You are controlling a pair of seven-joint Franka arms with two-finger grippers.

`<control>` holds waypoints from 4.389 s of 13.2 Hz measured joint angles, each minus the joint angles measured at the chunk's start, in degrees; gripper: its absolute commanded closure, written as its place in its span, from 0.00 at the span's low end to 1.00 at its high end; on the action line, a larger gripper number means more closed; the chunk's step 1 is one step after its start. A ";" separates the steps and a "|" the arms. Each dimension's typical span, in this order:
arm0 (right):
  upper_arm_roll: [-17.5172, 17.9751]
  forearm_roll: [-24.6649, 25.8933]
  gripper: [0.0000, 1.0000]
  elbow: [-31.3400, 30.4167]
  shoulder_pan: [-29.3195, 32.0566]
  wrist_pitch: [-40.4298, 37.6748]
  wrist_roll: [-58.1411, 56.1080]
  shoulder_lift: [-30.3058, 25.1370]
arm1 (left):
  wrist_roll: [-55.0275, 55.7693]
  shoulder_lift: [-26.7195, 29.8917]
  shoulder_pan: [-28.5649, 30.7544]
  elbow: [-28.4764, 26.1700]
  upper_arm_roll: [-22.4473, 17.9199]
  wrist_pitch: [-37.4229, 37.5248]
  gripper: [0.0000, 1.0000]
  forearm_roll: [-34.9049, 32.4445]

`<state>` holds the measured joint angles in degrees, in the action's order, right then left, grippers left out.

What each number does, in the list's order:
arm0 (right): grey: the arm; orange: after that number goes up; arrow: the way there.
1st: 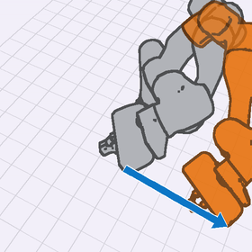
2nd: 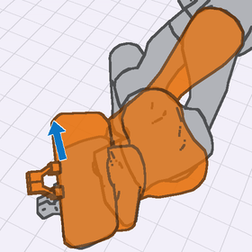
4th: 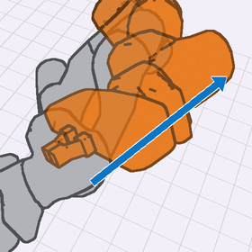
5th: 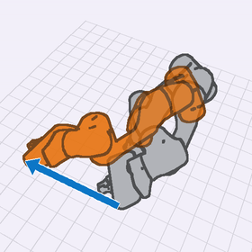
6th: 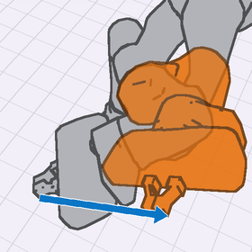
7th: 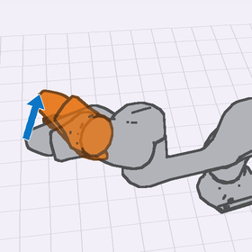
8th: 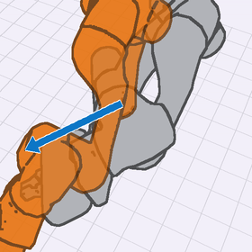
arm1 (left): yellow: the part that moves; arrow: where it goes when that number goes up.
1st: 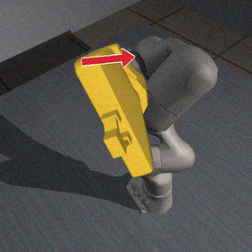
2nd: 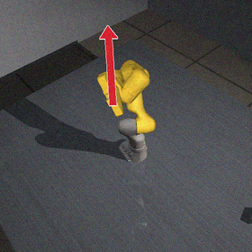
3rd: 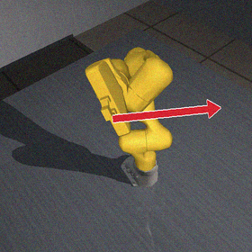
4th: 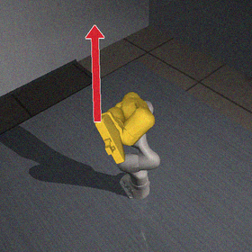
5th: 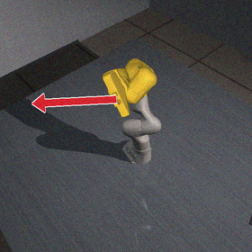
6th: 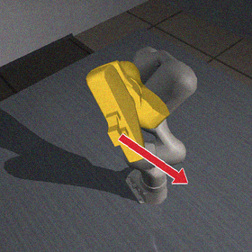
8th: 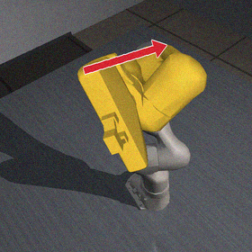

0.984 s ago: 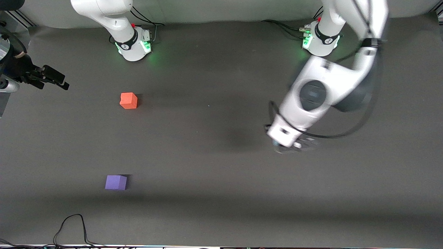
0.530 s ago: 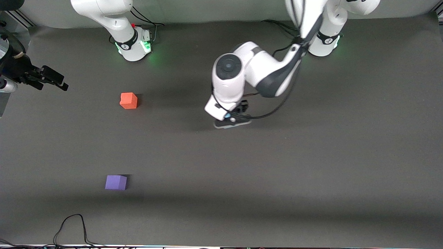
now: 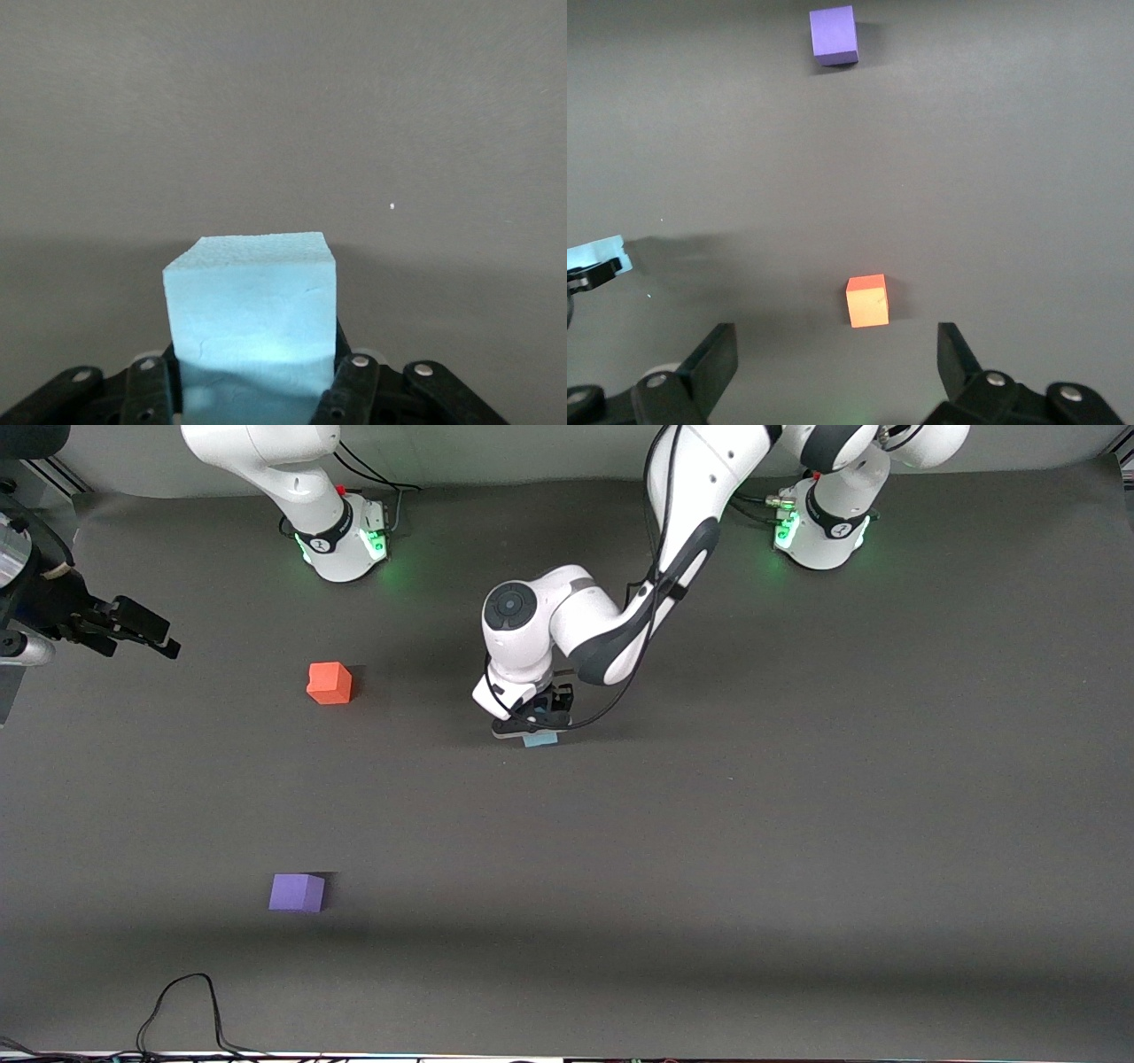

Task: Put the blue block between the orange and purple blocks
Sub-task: 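Carry the blue block with the left gripper toward the table middle, then set the blue block down, open and withdraw the left gripper, then lower the right gripper onto the blue block and grasp it, then carry the blue block with the right gripper toward the orange block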

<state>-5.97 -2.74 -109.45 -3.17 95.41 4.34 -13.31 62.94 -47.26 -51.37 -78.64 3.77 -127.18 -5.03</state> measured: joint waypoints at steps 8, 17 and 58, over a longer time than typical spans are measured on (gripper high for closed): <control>0.57 0.00 0.00 -1.31 -0.65 -1.01 -0.07 0.01 | -0.75 -3.22 0.96 0.84 -1.09 -2.69 0.00 -1.21; 0.37 0.00 0.00 -1.78 -1.34 1.02 -1.83 0.08 | -4.02 3.99 4.48 4.41 -1.08 6.37 0.00 1.68; 19.58 21.45 0.64 5.46 -26.88 45.87 45.08 47.74 | -60.93 49.53 52.42 -16.95 -1.17 32.97 0.00 4.69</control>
<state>13.60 18.71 -103.99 -30.05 141.28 49.42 34.43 2.01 2.27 1.05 -95.59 2.60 -94.21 -0.34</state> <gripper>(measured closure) 0.445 0.000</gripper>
